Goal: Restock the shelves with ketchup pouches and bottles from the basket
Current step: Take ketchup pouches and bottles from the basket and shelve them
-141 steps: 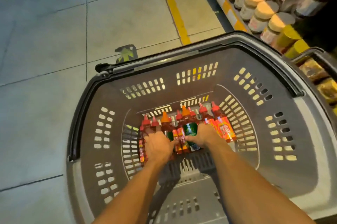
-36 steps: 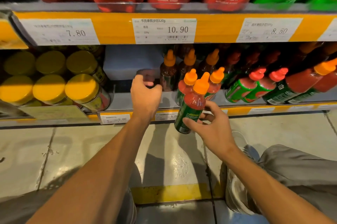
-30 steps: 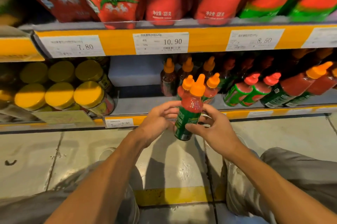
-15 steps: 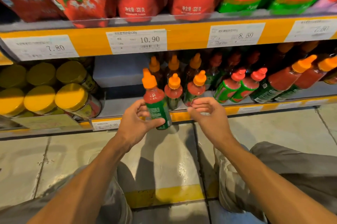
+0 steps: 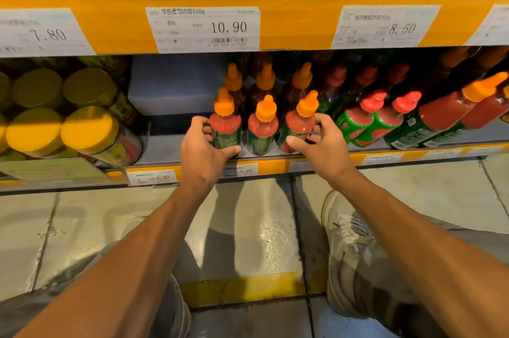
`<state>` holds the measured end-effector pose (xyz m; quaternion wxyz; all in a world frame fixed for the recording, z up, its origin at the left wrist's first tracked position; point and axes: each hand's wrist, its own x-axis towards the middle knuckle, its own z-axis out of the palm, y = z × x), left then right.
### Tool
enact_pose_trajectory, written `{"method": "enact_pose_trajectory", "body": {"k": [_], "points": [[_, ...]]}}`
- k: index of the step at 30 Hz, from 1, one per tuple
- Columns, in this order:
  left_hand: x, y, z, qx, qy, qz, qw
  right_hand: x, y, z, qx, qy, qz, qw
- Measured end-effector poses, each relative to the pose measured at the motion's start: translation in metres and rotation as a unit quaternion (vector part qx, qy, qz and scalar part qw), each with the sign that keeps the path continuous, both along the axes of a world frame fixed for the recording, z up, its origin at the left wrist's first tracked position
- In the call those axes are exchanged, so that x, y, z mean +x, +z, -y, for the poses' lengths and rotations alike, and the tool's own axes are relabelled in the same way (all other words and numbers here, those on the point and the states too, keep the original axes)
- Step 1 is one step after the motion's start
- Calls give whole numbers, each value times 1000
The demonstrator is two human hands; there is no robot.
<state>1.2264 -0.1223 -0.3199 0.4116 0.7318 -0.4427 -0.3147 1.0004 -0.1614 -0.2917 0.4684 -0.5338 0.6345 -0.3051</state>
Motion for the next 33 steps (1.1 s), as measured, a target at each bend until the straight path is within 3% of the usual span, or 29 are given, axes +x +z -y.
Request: {"method": "enact_pose_trajectory", "body": {"k": [22, 33], "points": [[-22, 5, 3, 23, -44, -17, 999, -11, -5, -3, -1, 0, 12, 1000], [-36, 62, -15, 141, -57, 77, 985, -3, 20, -27, 34, 24, -139, 989]]}}
